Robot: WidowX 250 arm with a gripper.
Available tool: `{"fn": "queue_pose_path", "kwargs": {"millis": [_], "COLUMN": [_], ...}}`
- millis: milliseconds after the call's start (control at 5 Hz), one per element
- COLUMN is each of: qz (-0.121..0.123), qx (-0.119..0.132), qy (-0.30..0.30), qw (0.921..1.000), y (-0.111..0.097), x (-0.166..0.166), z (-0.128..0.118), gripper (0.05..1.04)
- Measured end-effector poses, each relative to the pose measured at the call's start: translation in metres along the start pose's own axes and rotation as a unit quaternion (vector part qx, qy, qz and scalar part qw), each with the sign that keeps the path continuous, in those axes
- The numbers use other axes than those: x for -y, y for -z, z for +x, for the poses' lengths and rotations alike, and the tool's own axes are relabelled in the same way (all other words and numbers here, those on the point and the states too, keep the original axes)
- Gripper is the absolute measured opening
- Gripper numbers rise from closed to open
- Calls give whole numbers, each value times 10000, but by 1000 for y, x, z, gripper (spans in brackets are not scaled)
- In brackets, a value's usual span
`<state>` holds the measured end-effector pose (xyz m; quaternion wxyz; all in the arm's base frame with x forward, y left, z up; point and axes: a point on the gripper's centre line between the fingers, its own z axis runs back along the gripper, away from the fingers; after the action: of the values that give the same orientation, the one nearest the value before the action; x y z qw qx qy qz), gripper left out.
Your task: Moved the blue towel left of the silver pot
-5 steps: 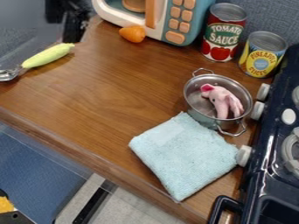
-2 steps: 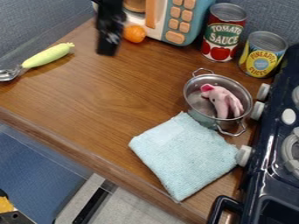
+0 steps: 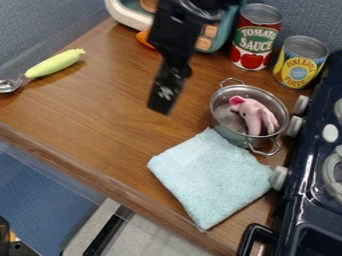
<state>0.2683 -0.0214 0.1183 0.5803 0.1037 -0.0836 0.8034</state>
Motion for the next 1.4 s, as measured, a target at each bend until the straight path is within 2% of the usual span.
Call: {"fn": "queue_pose_path", "kwargs": {"millis": [200,400,600,800,1000,1200,1400], "qz": [-243,-134,31,-46,-99,-360,-573], "qx": [-162,-152,-310,-375,-421,-685,-1061], "qy": [431,632,1220,1828,2179,2185,2211], "qw": [9986,9978,9920,9824,9750,9728,9678], "y": [-19,-24,-15,1,14,26,35], "x": [-25,-48,-60,-57,-50,-40,-28], "z": [-11,-17,-37,-47,-55,-54,-54], "gripper": [1000,1000,1000,1000,1000,1000,1000]}}
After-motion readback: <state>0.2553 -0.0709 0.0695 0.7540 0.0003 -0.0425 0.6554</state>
